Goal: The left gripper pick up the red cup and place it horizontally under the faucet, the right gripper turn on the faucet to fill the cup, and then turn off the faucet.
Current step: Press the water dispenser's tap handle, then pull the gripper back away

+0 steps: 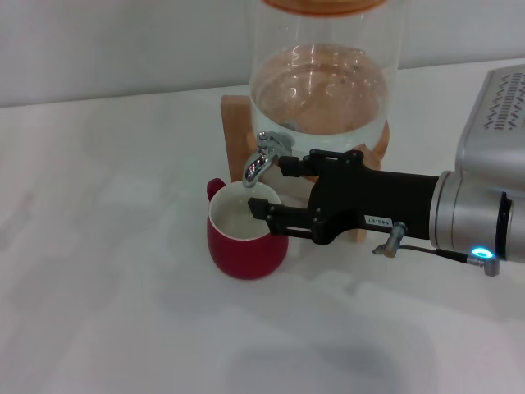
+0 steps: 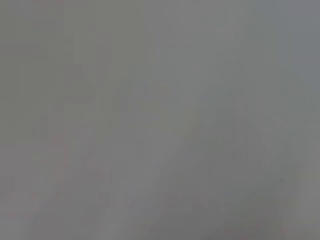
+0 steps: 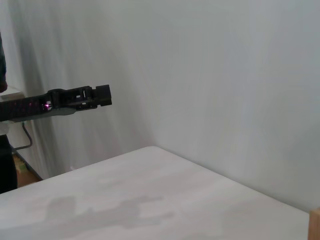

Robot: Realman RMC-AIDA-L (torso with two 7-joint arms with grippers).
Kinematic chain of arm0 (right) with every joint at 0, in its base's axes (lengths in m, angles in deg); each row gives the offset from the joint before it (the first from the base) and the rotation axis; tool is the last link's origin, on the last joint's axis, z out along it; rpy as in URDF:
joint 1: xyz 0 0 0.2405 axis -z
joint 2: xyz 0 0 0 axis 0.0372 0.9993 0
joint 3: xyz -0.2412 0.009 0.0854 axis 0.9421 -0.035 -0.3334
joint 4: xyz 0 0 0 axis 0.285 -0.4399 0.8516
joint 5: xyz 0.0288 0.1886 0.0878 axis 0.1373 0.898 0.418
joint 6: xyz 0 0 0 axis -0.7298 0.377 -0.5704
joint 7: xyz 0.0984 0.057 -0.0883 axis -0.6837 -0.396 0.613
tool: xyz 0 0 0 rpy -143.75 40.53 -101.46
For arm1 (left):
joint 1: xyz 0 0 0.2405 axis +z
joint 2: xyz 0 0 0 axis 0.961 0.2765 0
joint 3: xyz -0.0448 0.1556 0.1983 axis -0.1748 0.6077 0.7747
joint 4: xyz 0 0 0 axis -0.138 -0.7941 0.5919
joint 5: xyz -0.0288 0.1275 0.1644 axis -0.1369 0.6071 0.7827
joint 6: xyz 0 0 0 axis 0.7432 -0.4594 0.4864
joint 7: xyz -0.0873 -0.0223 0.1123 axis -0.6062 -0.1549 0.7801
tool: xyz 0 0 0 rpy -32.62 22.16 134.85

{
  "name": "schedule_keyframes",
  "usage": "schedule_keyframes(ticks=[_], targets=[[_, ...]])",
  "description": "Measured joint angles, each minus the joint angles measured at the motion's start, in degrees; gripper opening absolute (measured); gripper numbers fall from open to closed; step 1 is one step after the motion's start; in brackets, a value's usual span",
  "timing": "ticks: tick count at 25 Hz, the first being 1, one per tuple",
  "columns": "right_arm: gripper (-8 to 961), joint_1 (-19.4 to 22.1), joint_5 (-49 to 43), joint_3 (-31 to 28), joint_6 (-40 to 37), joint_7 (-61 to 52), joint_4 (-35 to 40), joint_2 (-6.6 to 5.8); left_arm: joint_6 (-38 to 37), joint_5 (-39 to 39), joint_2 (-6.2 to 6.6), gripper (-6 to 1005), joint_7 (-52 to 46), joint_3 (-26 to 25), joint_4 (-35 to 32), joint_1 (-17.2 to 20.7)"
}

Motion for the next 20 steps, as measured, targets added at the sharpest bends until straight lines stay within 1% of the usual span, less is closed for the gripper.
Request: schedule_keyframes(ticks=[12,16,20], targets=[[722,0.3,0.0,0.0,0.4,0.0,-0.3,-0.11,0.1,0.1,0.00,865,-0.1,0.1,0.0,0.1],[722,0.6,0.2,-0.4,2.6,0.1,-1.2,-0.11,0.1,0.4,0.00,864,-0.1,0.1,0.1,-0.1],[722,2.2,0.5,-1.2,4.8,0.7,-2.9,0.10,-0.1,0.4,0.00,863,-0.1,0.1,0.2,-0.3]])
